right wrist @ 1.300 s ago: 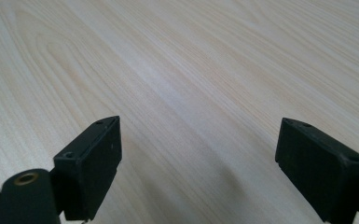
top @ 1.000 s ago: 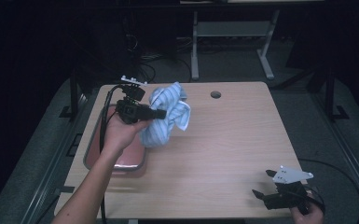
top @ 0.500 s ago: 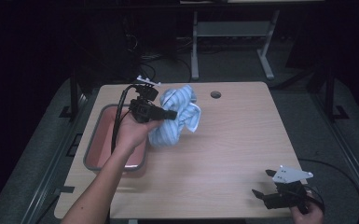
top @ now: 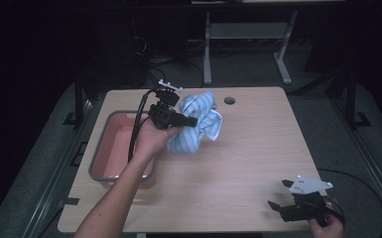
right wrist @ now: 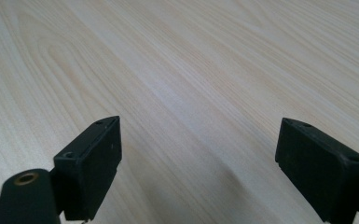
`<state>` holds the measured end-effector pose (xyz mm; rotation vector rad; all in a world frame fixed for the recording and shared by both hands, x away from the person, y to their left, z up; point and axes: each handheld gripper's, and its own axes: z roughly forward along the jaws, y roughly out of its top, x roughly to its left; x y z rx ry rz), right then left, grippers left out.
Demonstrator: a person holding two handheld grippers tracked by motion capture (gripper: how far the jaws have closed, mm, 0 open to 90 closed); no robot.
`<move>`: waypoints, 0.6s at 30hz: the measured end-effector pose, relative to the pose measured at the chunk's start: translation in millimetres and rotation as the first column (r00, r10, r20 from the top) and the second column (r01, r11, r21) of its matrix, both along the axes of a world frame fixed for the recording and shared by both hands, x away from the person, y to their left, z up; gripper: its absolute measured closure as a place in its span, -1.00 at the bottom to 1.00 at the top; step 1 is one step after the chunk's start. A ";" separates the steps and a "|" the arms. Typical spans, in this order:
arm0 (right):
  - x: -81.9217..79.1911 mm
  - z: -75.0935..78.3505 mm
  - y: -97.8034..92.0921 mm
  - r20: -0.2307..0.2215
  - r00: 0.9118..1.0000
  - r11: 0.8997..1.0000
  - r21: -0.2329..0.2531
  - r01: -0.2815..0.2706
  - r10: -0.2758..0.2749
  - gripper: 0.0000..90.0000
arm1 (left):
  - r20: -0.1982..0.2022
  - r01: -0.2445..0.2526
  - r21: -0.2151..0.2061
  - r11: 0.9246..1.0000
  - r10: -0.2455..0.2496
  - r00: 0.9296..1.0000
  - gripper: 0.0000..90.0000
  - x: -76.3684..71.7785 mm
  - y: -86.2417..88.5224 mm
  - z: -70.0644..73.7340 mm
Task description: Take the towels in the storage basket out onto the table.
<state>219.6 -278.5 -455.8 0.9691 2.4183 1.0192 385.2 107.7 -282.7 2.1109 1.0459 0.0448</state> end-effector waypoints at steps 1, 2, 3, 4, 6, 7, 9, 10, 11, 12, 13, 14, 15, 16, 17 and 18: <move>0.1 0.2 -0.5 0.002 1.000 1.000 -0.004 -0.001 0.001 -0.69 | -0.005 -0.008 -0.007 1.000 0.008 1.000 0.51 0.4 -2.3 -1.4; 0.1 0.4 -0.8 0.002 1.000 1.000 -0.001 0.000 0.000 -0.69 | -0.003 -0.004 -0.004 1.000 0.004 1.000 0.51 1.3 -3.9 -2.6; 0.1 0.3 -0.9 0.001 1.000 1.000 0.001 0.001 -0.001 -0.69 | -0.007 0.004 0.002 1.000 -0.004 1.000 0.51 2.1 -5.0 -3.3; 0.1 0.2 -1.1 0.001 1.000 1.000 0.000 0.001 -0.001 -0.69 | -0.008 0.001 -0.003 1.000 -0.001 1.000 0.51 2.3 -7.3 -4.3; -0.2 0.2 -1.4 -0.002 1.000 1.000 0.000 0.003 -0.003 -0.69 | -0.011 0.004 -0.005 1.000 -0.005 1.000 0.51 3.2 -11.3 -6.1; -0.1 0.2 -1.5 -0.001 1.000 1.000 0.002 0.004 -0.004 -0.69 | -0.012 0.010 -0.005 1.000 -0.010 1.000 0.51 3.7 -13.4 -7.0; 0.2 0.0 -1.3 -0.002 1.000 1.000 0.005 0.004 -0.004 -0.69 | -0.017 0.023 0.002 1.000 -0.023 1.000 0.51 4.7 -17.4 -8.6; 0.5 -0.2 -1.1 0.000 1.000 1.000 0.004 0.001 -0.001 -0.69 | -0.018 0.025 0.000 1.000 -0.025 1.000 0.51 4.5 -20.1 -9.4; 0.6 -0.2 -1.0 0.001 1.000 1.000 0.001 -0.001 0.001 -0.69 | -0.017 0.029 0.003 1.000 -0.029 0.999 0.51 4.7 -22.1 -10.1; 0.8 -0.2 -0.8 0.003 1.000 1.000 -0.002 -0.003 0.003 -0.69 | -0.019 0.034 0.003 0.999 -0.034 0.999 0.51 5.3 -23.9 -10.9; 0.9 -0.3 -0.7 0.003 1.000 1.000 -0.003 -0.003 0.003 -0.69 | -0.020 0.034 0.000 0.999 -0.034 0.999 0.51 5.7 -26.3 -11.9; 0.9 -0.3 -0.7 0.002 1.000 1.000 -0.004 -0.003 0.003 -0.69 | -0.023 0.039 -0.002 0.999 -0.039 0.999 0.51 6.0 -28.4 -12.8; 1.0 -0.3 -0.9 0.002 1.000 1.000 -0.004 -0.003 0.003 -0.69 | -0.021 0.041 0.000 0.999 -0.041 0.999 0.51 6.4 -30.4 -13.9; 1.0 -0.3 -1.0 0.001 1.000 1.000 -0.003 -0.003 0.003 -0.69 | -0.024 0.040 0.000 0.999 -0.040 0.999 0.51 6.8 -32.8 -15.0; 0.9 -0.3 -1.1 0.000 1.000 1.000 -0.003 -0.002 0.002 -0.69 | -0.026 0.045 -0.002 0.999 -0.045 0.999 0.51 7.3 -34.6 -16.1; 0.6 -0.3 -1.2 0.002 1.000 1.000 -0.006 -0.002 0.002 -0.69 | -0.028 0.054 0.009 0.999 -0.053 0.998 0.51 7.6 -36.2 -16.5</move>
